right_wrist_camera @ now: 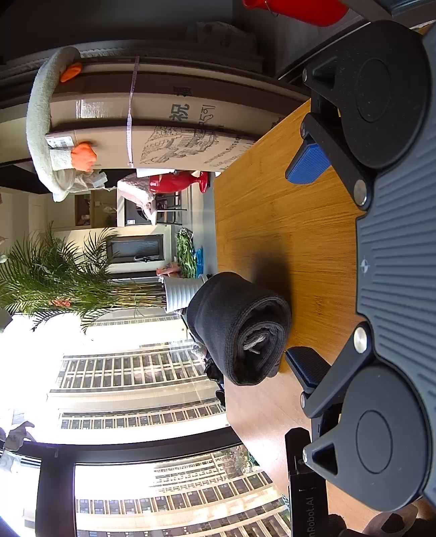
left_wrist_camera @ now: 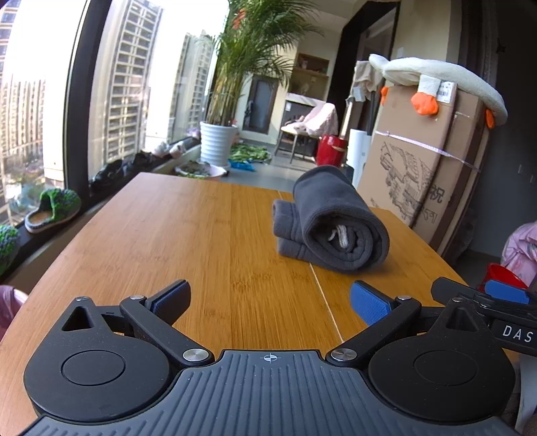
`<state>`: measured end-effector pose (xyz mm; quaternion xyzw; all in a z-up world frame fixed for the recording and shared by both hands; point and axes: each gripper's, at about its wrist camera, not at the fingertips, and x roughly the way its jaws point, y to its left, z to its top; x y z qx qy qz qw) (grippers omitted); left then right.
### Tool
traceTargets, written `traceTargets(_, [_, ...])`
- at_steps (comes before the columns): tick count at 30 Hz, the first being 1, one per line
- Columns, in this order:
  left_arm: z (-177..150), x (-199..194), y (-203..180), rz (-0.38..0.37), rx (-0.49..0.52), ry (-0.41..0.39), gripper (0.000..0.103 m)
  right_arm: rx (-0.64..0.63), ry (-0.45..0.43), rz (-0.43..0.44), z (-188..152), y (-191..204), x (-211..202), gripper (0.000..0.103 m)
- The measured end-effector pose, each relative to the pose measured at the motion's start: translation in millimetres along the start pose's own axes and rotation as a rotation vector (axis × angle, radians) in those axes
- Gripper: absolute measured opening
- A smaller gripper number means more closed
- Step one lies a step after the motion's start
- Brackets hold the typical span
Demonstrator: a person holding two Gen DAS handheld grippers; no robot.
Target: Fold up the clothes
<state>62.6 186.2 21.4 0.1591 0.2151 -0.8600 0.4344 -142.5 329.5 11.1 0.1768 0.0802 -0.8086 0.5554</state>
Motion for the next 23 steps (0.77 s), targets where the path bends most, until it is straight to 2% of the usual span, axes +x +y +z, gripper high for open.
traceTargets(2, [-0.1,1.0,6.3,-0.038,-0.039,0.0,0.103,0.0,0.001,0.002,-0.1,0.0,0.4,0.103])
traceTargets(4, [-1.0,0.1,6.6,-0.03,-0.038,-0.02,0.103,-0.001,0.003,0.004,-0.2,0.1,0.9,0.103])
traceTargets(12, [-6.7,-0.2,-23.7,0.056,0.122,-0.038,0.103,0.006,0.019,0.024,0.1,-1.5,3.6,0.103])
traceTargets(23, [-7.4,-4.4,-20.0,0.051,0.1,-0.045,0.103,0.009,0.021,0.028,0.5,-2.2,2.8,0.103])
